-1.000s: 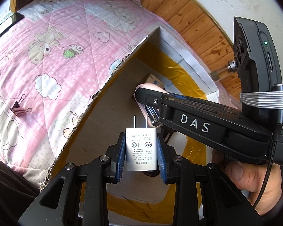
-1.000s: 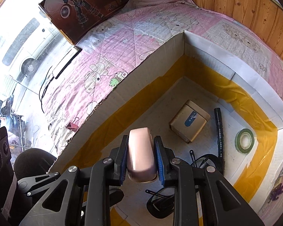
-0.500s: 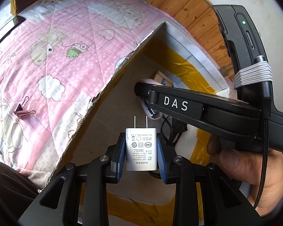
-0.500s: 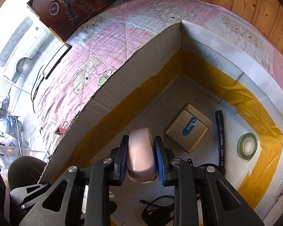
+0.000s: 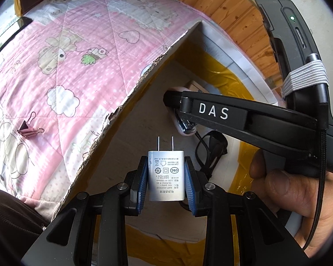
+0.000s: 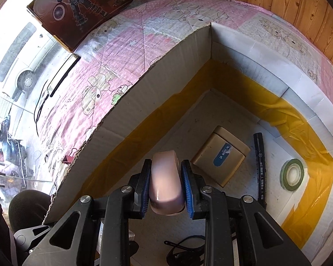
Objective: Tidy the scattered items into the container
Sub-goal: 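Open both grippers to release the charger and stapler in the box, then withdraw both grippers from the box toward the remaining items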
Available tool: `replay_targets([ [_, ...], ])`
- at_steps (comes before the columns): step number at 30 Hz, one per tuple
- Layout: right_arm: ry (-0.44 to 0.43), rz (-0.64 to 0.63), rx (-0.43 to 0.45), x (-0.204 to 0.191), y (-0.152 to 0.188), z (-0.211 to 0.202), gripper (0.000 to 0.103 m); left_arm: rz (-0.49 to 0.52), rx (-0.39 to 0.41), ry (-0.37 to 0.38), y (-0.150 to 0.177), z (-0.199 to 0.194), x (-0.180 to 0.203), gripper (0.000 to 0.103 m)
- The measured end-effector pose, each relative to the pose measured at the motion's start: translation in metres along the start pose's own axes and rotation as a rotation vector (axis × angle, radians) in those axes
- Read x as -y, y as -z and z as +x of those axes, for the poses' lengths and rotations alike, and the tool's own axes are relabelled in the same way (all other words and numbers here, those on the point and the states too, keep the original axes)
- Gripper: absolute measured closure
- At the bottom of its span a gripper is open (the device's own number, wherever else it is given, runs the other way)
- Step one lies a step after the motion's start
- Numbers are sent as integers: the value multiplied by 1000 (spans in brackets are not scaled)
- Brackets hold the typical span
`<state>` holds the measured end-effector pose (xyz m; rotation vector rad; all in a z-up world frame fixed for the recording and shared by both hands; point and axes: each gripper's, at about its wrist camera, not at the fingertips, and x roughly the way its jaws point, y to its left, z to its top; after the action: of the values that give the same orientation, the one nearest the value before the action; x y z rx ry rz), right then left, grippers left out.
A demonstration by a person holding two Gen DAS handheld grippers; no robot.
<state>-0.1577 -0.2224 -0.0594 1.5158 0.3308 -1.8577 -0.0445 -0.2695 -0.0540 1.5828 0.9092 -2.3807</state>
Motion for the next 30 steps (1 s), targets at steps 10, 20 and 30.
replay_targets([
  [10, -31, 45, 0, 13, 7, -2, 73, 7, -11, -18, 1, -3, 2, 64],
  [20, -57, 56, 39, 13, 23, -26, 73, 20, 6, -26, 17, -21, 11, 63],
  [30, -51, 23, 141, 22, 63, -75, 73, 118, 25, -27, 43, -38, 47, 63],
])
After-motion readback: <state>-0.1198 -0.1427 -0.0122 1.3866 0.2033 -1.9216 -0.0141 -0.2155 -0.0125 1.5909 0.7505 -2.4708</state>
